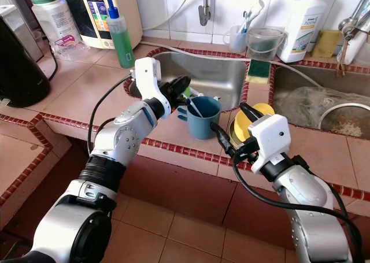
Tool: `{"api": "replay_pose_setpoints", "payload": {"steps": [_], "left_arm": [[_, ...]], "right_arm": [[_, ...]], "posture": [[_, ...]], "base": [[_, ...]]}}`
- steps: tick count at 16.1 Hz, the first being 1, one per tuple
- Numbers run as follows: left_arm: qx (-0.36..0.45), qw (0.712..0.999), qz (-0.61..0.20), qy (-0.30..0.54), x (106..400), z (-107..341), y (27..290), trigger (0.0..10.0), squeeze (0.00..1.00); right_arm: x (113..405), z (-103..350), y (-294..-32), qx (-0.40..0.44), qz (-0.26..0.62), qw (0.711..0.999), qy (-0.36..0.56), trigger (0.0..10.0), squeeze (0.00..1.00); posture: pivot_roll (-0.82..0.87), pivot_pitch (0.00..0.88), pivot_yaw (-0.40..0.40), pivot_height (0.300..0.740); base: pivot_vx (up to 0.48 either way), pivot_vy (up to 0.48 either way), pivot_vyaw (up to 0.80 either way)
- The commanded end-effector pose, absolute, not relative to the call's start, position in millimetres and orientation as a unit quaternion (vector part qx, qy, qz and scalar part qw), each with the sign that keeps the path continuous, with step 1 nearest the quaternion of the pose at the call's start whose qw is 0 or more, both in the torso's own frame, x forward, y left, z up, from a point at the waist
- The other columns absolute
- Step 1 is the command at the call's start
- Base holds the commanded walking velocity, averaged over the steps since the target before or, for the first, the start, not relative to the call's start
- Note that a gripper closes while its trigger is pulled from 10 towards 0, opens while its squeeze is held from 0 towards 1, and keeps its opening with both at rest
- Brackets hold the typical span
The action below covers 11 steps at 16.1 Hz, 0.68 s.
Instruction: Kitchen organization
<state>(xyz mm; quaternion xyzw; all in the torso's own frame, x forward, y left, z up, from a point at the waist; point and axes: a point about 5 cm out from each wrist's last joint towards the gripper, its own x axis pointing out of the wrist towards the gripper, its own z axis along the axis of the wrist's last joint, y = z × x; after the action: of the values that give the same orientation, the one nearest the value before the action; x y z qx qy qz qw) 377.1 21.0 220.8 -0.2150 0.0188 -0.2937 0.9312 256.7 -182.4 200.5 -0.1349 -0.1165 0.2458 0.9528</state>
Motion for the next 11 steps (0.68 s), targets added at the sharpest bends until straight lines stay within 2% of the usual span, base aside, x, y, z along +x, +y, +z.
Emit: {"api": "replay_pose_setpoints", "payload": {"steps": [1,2,3,4,7,11], "left_arm": [[-0.215,0.929,-0.301,0.0,375.9,233.7,13.3,0.0,0.0],[-0.209,0.931,-0.301,0.003,376.2,233.3,13.1,6.9,0.0],[-0.204,0.932,-0.299,0.007,376.3,232.7,13.1,6.9,0.0],[-0.205,0.931,-0.301,0.006,376.5,233.6,13.0,10.0,0.0],[-0.204,0.93,-0.306,-0.001,377.9,241.5,16.9,10.0,0.0],[-0.18,0.926,-0.33,-0.035,383.3,268.5,37.0,10.0,0.0]], "right_arm": [[257.7,203.3,-179.0,-0.139,0.253,0.949,-0.126,10.0,0.0],[257.7,203.5,-178.9,-0.139,0.253,0.949,-0.126,10.0,0.0],[257.6,203.5,-178.8,-0.139,0.253,0.949,-0.127,10.0,0.0],[257.8,203.7,-178.9,-0.139,0.253,0.949,-0.127,10.0,0.0],[258.6,204.1,-178.8,-0.139,0.253,0.949,-0.127,10.0,0.0],[260.6,204.5,-177.4,-0.139,0.256,0.948,-0.127,10.0,0.0]], "posture": [[-0.21,0.036,0.109,0.74],[-0.21,0.037,0.109,0.74],[-0.21,0.037,0.109,0.74],[-0.21,0.038,0.109,0.74],[-0.21,0.04,0.106,0.74],[-0.2,0.042,0.101,0.74]], "base": [[0.0,0.0,0.0],[0.0,0.0,0.0],[0.0,0.0,0.0],[0.0,0.0,0.0],[0.0,0.0,0.0],[0.0,0.0,0.0]]}}
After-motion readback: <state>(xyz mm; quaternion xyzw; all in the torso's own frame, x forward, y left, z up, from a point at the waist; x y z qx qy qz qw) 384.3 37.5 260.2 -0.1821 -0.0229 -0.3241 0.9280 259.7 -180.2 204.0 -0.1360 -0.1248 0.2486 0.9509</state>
